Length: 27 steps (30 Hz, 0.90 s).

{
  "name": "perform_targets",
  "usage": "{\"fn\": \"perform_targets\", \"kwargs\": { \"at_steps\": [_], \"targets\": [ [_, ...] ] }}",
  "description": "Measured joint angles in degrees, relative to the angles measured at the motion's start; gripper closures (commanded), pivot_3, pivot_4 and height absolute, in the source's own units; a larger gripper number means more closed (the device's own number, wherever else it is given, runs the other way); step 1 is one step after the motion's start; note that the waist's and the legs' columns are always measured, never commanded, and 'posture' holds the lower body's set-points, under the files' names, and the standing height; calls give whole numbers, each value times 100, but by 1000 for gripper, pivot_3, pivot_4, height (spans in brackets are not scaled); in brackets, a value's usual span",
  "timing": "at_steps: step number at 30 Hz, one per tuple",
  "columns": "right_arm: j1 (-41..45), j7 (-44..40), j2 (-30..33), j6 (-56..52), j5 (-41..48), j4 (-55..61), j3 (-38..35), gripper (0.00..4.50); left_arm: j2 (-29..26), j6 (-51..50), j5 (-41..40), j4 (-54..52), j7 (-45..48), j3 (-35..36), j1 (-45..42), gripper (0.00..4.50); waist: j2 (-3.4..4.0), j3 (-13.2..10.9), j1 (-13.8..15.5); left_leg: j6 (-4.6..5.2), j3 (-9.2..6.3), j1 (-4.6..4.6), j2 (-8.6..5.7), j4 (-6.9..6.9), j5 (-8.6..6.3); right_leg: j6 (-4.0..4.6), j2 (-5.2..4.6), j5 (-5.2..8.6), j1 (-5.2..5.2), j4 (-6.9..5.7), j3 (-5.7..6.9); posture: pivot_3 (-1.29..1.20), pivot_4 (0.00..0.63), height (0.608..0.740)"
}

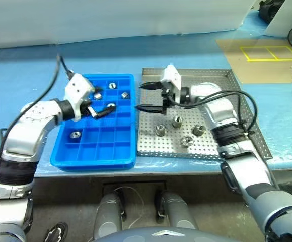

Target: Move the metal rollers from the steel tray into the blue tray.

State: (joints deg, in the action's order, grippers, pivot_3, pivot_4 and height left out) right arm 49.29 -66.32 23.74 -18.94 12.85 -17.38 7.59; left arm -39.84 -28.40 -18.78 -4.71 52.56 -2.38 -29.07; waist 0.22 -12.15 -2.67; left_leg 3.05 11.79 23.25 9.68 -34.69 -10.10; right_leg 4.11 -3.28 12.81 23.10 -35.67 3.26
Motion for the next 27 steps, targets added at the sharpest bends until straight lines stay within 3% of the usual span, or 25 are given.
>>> {"fn": "perform_targets", "kwargs": {
  "at_steps": [5, 10, 20, 27],
  "targets": [
    [-1157, 16, 925, -675, 216, 1293, -269, 0, 356, 70, -183, 569, 907, -424, -629, 126, -2, 1, -167, 32, 1, 2, 0, 3, 1, -3, 2, 2, -2, 10, -2, -744, 150, 740],
    [-2249, 222, 1483, -1330, 543, 2638, -606, 0, 541, 404, -30, 1407, 1760, -909, -1159, 126, -1, 2, -547, 32, -2, -13, 1, 3, 1, -9, 12, 4, -24, 27, -2, -869, 150, 740],
    [-2912, 1203, 1394, -1862, 765, 3628, -765, 0, 1059, 1373, 944, 3099, 2668, -1845, -1882, 126, 0, 3, -1518, 82, -13, 0, -18, -4, -31, -87, 15, 1, -70, 120, 8, -945, 150, 740],
    [-2946, 1493, 1404, -1857, 764, 3628, -766, 0, 1168, 1925, 1457, 3847, 2593, -1899, -1995, 126, 0, 3, -1870, 103, -43, 37, -23, -7, -44, -83, 4, -30, -87, 184, 60, -937, 150, 740]
  ]
}}
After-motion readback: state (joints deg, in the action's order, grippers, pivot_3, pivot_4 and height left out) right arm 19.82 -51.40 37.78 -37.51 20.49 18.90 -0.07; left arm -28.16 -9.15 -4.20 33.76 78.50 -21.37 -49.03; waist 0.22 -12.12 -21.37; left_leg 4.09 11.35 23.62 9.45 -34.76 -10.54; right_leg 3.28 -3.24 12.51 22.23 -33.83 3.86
